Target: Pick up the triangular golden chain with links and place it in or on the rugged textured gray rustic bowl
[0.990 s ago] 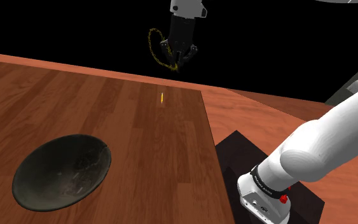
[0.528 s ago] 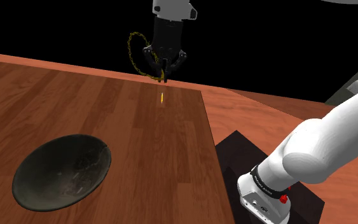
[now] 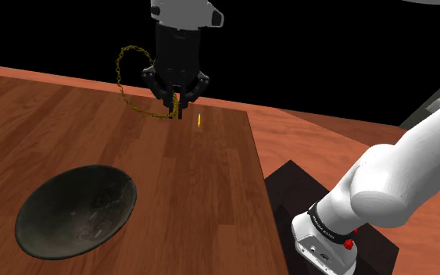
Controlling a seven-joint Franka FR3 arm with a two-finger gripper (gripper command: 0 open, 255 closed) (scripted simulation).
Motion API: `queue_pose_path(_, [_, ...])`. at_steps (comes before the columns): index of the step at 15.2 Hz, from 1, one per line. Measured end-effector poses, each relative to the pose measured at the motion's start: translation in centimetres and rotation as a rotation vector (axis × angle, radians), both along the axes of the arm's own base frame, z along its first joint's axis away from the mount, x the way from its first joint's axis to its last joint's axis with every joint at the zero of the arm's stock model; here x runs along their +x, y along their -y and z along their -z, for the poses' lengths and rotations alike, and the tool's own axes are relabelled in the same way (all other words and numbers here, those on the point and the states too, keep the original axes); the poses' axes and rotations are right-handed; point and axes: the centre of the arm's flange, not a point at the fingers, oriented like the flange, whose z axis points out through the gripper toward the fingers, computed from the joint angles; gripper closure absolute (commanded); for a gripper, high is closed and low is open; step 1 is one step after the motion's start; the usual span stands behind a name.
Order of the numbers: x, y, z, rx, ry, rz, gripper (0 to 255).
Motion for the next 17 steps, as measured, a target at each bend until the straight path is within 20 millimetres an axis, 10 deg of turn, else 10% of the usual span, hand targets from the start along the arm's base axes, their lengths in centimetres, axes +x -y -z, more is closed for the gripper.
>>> queue_pose_path(13, [-6.7,-15.5,-0.7,0.0,0.0,-0.001,255])
queue_pose_path(17, [-7.2,-16.5,0.9,0.0,0.0,0.001,255])
